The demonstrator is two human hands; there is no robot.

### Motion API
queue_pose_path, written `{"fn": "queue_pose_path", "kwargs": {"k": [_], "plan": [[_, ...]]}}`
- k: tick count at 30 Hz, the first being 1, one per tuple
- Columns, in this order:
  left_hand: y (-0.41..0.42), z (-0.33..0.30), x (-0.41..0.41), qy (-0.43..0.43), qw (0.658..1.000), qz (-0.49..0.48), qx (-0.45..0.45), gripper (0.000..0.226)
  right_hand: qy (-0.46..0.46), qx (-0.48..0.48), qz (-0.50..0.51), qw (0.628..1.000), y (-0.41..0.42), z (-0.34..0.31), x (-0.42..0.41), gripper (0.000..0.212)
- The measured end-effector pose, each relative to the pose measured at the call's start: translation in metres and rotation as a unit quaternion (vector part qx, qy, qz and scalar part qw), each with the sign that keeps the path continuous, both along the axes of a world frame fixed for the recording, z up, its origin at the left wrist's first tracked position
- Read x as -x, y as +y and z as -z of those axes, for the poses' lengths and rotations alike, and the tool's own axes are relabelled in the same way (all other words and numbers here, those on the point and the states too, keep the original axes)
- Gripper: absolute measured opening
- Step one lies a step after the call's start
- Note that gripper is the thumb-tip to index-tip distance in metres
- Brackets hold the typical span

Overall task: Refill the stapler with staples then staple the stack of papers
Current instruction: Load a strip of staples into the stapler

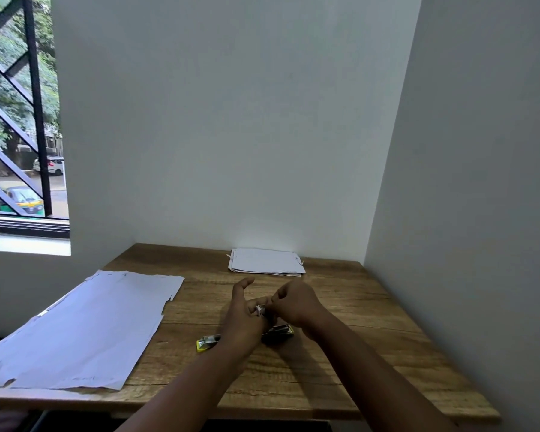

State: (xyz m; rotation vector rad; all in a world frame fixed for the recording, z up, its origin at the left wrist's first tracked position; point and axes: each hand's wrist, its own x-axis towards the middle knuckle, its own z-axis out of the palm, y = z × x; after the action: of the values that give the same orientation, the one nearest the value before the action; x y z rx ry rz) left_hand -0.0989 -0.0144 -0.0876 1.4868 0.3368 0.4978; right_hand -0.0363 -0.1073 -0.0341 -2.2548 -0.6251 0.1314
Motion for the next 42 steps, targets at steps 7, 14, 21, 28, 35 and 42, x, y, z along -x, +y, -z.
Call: {"fn": "queue_pose_path", "kwargs": {"k": [7,14,21,28,35,42], "plan": [[-0.001,0.002,0.003,0.028,0.999,-0.002,-0.035,0.079,-0.015,0.045,-0.013,0.999,0.006,0.0,0.005,0.033],[0.001,-0.005,0.005,0.02,1.0,0.009,-0.006,0.082,0.086,0.004,-0.014,0.996,-0.001,-0.008,-0.001,0.02],[-0.003,-0.005,0.007,0.008,0.999,0.027,0.029,0.079,0.107,-0.07,-0.005,0.992,0.001,-0.006,0.001,0.017],[-0.003,-0.003,0.006,-0.009,0.998,0.034,0.051,0.076,0.119,-0.185,-0.016,0.975,0.005,-0.003,0.011,0.02],[0.003,-0.004,0.004,0.012,0.999,0.024,0.045,0.076,0.12,-0.247,0.018,0.961,0.013,0.003,0.017,0.008],[0.009,-0.005,0.008,-0.007,0.997,0.029,0.066,0.08,0.131,-0.275,-0.006,0.953,0.01,-0.015,0.011,0.013]]}}
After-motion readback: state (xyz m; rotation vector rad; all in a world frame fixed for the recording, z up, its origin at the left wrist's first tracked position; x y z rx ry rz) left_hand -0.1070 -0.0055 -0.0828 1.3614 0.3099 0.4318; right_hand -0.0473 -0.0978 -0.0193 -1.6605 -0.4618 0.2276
